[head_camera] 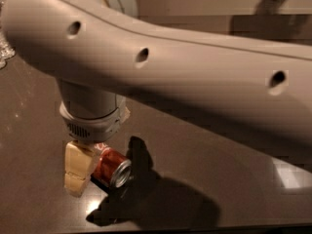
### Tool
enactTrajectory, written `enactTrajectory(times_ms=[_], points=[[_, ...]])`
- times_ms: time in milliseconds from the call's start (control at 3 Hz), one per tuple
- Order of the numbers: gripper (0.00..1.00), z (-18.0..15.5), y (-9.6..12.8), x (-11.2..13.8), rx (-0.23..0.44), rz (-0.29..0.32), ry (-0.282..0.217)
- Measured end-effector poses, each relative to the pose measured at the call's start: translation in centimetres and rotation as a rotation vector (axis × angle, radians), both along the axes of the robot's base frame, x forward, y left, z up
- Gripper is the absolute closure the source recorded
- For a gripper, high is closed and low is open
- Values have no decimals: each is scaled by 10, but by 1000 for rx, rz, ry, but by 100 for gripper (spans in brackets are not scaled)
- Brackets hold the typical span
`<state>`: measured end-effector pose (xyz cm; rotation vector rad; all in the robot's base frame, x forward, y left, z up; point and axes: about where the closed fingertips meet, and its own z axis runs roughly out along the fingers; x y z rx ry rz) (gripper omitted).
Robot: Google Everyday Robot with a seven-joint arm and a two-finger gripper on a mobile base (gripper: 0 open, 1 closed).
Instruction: Pick coke can
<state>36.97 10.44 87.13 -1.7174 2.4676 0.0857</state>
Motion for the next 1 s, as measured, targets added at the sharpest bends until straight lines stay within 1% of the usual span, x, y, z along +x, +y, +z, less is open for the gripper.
enactTrajectory(times_ms=[333,667,1000], points=[[0,-13,12,-3,-40,-9,7],[18,-25,12,-2,-65,-35,16],[41,-29,12,-1,-73,-51,19]])
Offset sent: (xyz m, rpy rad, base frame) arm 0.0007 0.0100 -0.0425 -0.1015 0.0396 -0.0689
